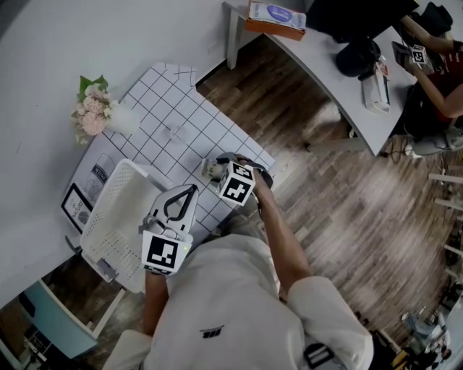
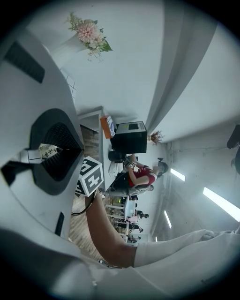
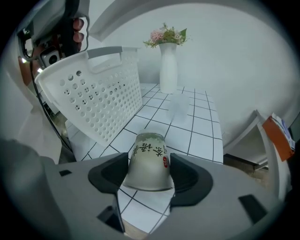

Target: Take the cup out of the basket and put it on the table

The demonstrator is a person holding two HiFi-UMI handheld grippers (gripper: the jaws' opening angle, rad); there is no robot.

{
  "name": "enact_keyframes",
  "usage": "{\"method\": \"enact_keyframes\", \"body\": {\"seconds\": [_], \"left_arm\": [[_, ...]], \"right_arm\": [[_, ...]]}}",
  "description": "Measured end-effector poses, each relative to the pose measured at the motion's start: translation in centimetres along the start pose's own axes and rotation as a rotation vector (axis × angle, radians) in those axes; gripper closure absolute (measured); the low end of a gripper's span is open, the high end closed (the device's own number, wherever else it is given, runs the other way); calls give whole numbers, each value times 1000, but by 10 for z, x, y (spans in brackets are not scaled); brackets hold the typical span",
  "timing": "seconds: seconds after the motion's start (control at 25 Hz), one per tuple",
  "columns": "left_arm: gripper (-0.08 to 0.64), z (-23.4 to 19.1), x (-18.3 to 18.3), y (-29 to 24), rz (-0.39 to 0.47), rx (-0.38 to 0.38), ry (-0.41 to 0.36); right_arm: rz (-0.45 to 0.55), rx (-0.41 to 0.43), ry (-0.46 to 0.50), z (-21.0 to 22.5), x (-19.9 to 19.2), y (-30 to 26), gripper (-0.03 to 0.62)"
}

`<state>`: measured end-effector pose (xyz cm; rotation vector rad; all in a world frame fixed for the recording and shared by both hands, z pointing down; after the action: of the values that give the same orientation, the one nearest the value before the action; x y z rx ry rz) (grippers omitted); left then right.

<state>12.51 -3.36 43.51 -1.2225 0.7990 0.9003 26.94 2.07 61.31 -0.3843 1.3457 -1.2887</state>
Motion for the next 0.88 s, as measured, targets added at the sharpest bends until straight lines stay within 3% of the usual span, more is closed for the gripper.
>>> {"method": "enact_keyframes", "body": {"seconds": [0.88], "left_arm": [[554,7,1,4,1,-12,-14]], "right_arm": [[-37,20,38,0,-9,-14,293]]}}
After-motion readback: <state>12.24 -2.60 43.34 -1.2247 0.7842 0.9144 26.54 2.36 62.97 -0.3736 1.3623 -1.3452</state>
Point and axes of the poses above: the fingertips, and each gripper's own axes: y backward along the fingers, z to its right, x out of its top, the point moved 10 cm from there along y, backward along the fingers, and after that the axes turned 12 degrees about x, right-handed, at the moved point
